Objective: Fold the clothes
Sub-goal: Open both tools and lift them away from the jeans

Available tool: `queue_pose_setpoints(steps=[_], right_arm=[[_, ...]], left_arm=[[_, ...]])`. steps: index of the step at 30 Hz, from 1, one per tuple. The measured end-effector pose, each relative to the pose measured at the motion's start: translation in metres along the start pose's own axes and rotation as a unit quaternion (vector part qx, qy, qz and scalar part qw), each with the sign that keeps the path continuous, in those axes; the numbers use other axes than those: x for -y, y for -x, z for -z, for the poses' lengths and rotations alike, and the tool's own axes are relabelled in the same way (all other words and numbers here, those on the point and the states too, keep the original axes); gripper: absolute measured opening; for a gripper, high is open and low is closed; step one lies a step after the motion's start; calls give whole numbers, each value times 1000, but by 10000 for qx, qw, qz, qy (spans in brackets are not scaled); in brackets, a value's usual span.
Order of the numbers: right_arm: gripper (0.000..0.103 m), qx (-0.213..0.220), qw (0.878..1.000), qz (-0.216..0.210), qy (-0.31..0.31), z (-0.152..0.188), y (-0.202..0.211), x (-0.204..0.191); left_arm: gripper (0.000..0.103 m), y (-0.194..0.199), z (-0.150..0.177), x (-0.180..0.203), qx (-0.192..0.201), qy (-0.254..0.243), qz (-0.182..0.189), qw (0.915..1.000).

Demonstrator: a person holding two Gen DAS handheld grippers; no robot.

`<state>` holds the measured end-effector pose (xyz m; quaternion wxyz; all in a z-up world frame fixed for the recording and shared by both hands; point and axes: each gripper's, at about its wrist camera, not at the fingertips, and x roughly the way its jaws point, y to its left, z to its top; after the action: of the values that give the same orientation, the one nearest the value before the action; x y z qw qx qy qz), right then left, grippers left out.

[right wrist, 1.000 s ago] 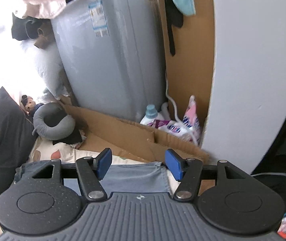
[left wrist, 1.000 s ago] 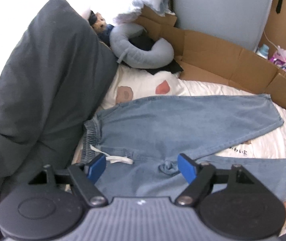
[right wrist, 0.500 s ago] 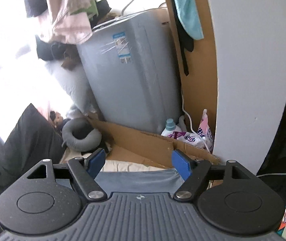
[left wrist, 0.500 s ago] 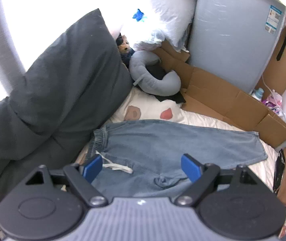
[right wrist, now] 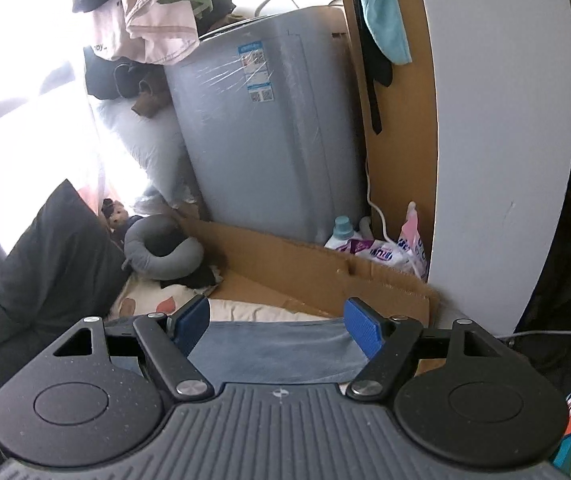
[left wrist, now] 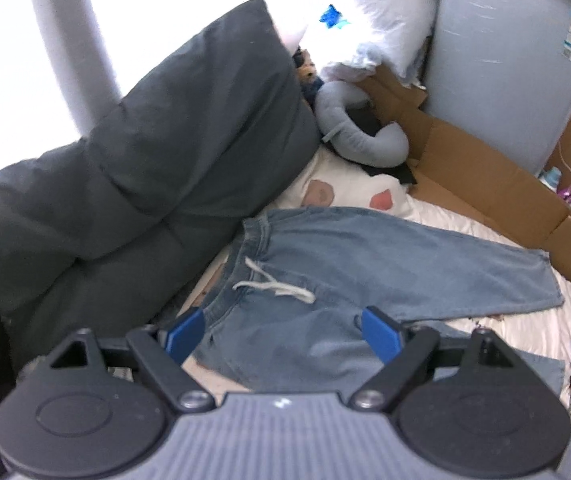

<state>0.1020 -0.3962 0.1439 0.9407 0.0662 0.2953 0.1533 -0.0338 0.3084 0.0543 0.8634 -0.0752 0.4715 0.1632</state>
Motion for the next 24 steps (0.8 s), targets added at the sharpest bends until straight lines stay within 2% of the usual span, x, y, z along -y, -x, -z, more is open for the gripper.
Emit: queue_pose_setpoints(steps=[9, 12, 17, 24], right_arm=[[79, -85, 9999, -105, -93, 51, 6, -12], [79, -86, 9996, -23, -255, 74, 9, -9], [79, -175, 9988, 147, -428, 110, 10, -1], [79, -504, 9963, 376, -588, 172, -7, 16]], left_arm=[[88, 17, 25, 0, -6, -80, -191, 9998], [88, 10, 28, 8, -71, -240, -289, 9993], [88, -13, 33, 19, -151, -185, -163, 9996], [88, -48, 60, 30, -262, -384, 65, 9989]])
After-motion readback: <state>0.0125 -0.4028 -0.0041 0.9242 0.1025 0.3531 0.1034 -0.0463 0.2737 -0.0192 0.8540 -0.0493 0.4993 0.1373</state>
